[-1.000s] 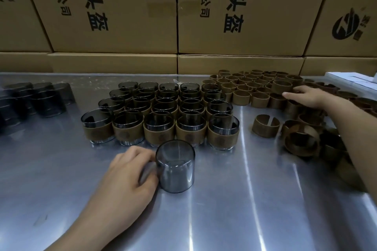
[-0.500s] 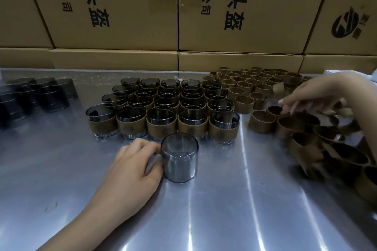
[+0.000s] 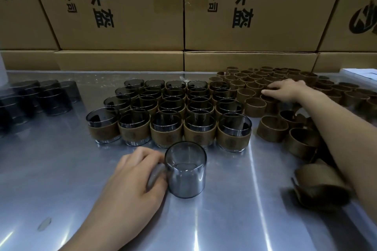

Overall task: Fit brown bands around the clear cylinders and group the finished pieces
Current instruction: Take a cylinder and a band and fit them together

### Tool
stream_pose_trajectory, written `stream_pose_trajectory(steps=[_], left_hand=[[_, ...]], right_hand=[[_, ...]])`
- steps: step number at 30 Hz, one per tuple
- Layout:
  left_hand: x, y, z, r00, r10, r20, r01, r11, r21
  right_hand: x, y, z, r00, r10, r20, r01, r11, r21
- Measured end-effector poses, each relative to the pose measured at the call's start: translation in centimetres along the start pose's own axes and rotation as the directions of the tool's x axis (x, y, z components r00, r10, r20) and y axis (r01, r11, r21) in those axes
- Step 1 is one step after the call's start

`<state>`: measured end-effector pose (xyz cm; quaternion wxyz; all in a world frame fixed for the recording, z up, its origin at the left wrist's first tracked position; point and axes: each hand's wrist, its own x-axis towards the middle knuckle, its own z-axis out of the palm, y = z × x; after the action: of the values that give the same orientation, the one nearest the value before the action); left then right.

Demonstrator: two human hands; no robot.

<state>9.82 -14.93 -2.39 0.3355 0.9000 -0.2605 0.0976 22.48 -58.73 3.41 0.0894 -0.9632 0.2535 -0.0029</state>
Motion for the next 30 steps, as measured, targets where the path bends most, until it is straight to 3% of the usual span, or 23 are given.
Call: stream_pose_trajectory(steps=[2,5,17,19,21,23,25,27,30], left_hand=[[0.0,0.1,0.0,1.000,-0.001,0.005,0.001,1.000,-0.002],[-0.1,0.0,0.1,1.000,-0.003,-0.002,0.003,1.000,-0.003],[0.3,-0.2,0.4,1.000,0.002,-0.005,-0.002,1.000,0.023],[0.4,-0.2,0.4,1.000,-0.006,-0.007,0.007,1.000,0.027],[0.6,-0.2,0.5,1.000,-0.022,-0.001,0.022,0.999,0.035],[0.7,-0.1,0.4,0.999,-0.038,0.009,0.038,0.999,0.028],[0.8,0.0,0.3,0.999,-0.046,0.012,0.046,0.999,0.013],[0.7,0.1,0.0,0.999,-0.046,-0.002,0.046,0.996,-0.070],[0.3,0.7,-0.8,0.999,-0.007,-0.048,-0.007,0.964,-0.268]], right_hand=[[0.4,-0.9,0.1,0.998,-0.024,0.066,0.020,0.997,0.071],[0.2,-1.3,-0.2,0.997,-0.062,0.039,0.057,0.990,0.126],[-7.6,-2.7,-0.7,0.989,-0.110,0.096,0.103,0.992,0.075],[-9.5,-3.3,-0.4,0.992,-0.126,0.026,0.124,0.990,0.060],[-11.5,-3.7,-0.1,0.982,-0.122,-0.143,0.133,0.988,0.072],[-14.2,-4.3,0.4,0.934,-0.123,-0.336,0.162,0.982,0.091],[-17.1,-5.1,0.8,0.892,-0.136,-0.431,0.212,0.968,0.132],[-19.9,-6.0,1.2,0.894,-0.156,-0.420,0.248,0.953,0.172],[-23.8,-6.7,1.0,0.964,-0.145,-0.225,0.202,0.945,0.258]])
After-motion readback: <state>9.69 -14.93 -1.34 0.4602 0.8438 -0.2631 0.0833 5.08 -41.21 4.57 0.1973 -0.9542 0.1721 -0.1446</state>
